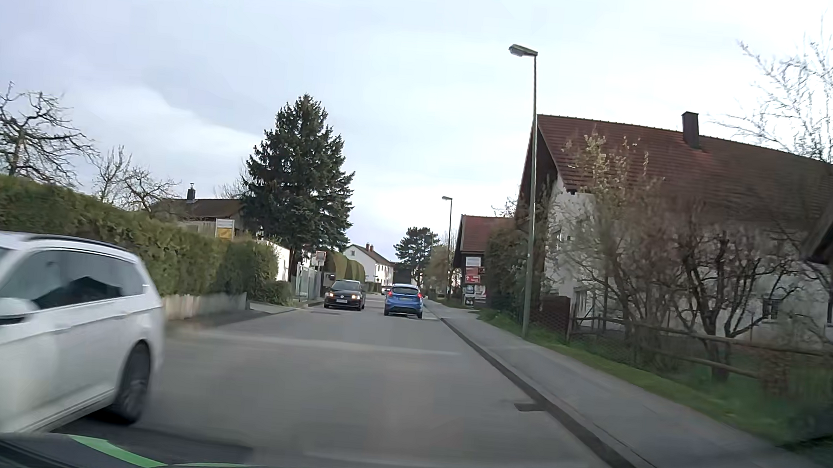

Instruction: Follow the waypoints while adhering to traffic rules and regulations

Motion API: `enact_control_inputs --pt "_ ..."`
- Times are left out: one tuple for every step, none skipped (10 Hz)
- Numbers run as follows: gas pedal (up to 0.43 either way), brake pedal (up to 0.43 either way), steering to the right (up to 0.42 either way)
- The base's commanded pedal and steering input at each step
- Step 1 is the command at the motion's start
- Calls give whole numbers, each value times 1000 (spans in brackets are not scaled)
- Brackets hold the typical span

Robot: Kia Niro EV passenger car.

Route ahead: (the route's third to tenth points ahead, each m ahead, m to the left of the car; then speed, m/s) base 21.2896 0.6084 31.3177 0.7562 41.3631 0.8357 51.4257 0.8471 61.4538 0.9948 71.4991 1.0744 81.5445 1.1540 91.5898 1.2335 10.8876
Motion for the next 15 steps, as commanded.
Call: enact_control_inputs --pt "209 0 -1" --pt "209 0 -1" --pt "209 0 -1" --pt "209 0 -1" --pt "209 0 -1" --pt "209 0 -1" --pt "209 0 -1" --pt "209 0 -1" --pt "209 0 -1" --pt "209 0 -1" --pt "209 0 -1" --pt "209 0 -1" --pt "209 0 -2" --pt "209 0 -3" --pt "209 0 -3"
